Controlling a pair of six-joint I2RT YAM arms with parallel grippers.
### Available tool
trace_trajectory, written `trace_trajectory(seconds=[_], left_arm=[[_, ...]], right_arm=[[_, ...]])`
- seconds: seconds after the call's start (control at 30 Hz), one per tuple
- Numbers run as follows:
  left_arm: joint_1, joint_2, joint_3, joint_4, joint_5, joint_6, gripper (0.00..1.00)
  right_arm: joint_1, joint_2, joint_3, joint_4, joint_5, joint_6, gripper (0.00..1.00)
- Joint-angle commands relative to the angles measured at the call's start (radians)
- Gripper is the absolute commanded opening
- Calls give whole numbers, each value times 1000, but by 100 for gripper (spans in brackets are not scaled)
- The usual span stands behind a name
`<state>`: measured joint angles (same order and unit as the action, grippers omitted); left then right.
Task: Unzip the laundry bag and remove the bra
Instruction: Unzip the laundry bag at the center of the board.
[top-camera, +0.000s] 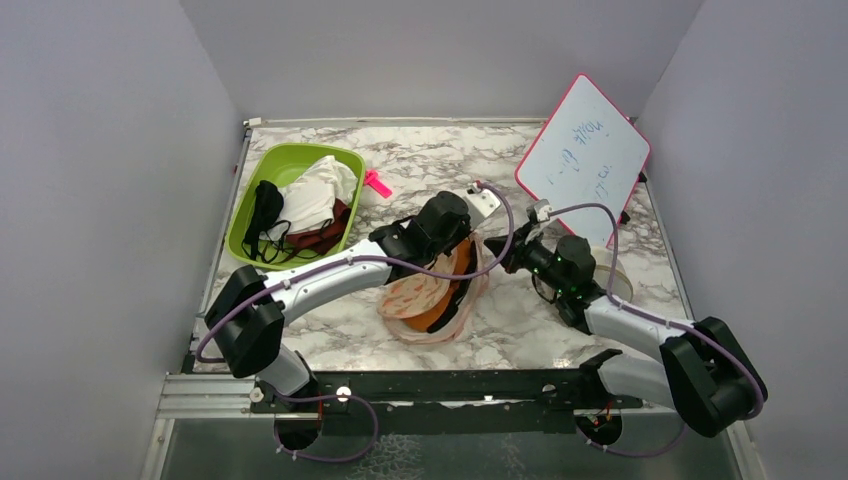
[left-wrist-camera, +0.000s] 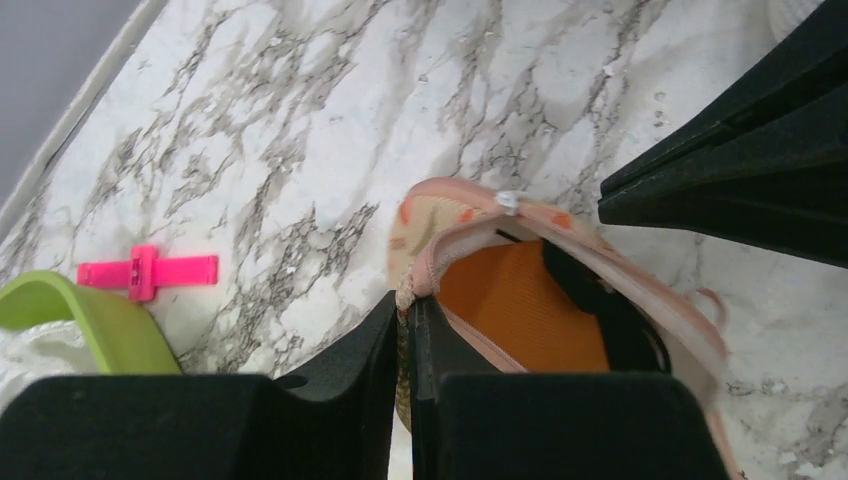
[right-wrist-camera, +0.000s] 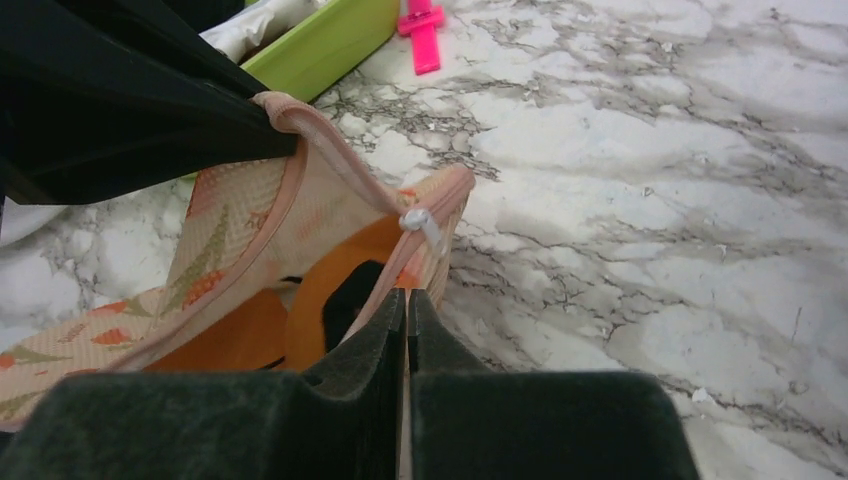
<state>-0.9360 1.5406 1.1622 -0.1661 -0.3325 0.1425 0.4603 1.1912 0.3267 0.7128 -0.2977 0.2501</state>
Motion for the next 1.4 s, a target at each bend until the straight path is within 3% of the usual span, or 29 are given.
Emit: trace_trajectory(seconds=[0.0,0.17,0.4,0.47,0.53,0.6,0.7,0.8,1.0,1.07,1.1,1.3,1.37], left_arm=[[8,-32,-11,7,208,17,5],[4,-56,-59,20,357,-124,11],[-3,-118,-133,52,330,-230,13],[-3,-107,-126,44,302,-255,17],[-3,-80,-103,22,296,-277,19],[-4,-47,-74,2,295,-306,23],[-27,-2,-41,2,239,-361,38],[-82,45,-16,21,101,-393,55],[-138,132,-36,171,-59,-488,61],[-146,193,-10,178,-98,-504,81],[-150,224,8,169,-134,-516,84],[-178,400,130,149,-296,-462,81],[-178,440,146,155,-289,-445,72]], right_arm=[[-6,-79,-43,-46,-5,96,1],[-7,-122,-57,-74,-6,40,1],[-6,-82,16,-163,-52,-30,1],[-7,-53,68,-240,-22,1,12],[-8,-56,75,-252,-5,27,35],[-8,-87,75,-303,62,70,52],[-9,-138,138,-500,214,98,58],[-23,-197,216,-730,467,182,63],[-32,-379,214,-853,659,234,78],[-33,-441,208,-874,677,252,80],[-32,-473,201,-879,681,258,81],[-32,-572,172,-867,657,224,83],[-32,-565,173,-867,643,218,83]])
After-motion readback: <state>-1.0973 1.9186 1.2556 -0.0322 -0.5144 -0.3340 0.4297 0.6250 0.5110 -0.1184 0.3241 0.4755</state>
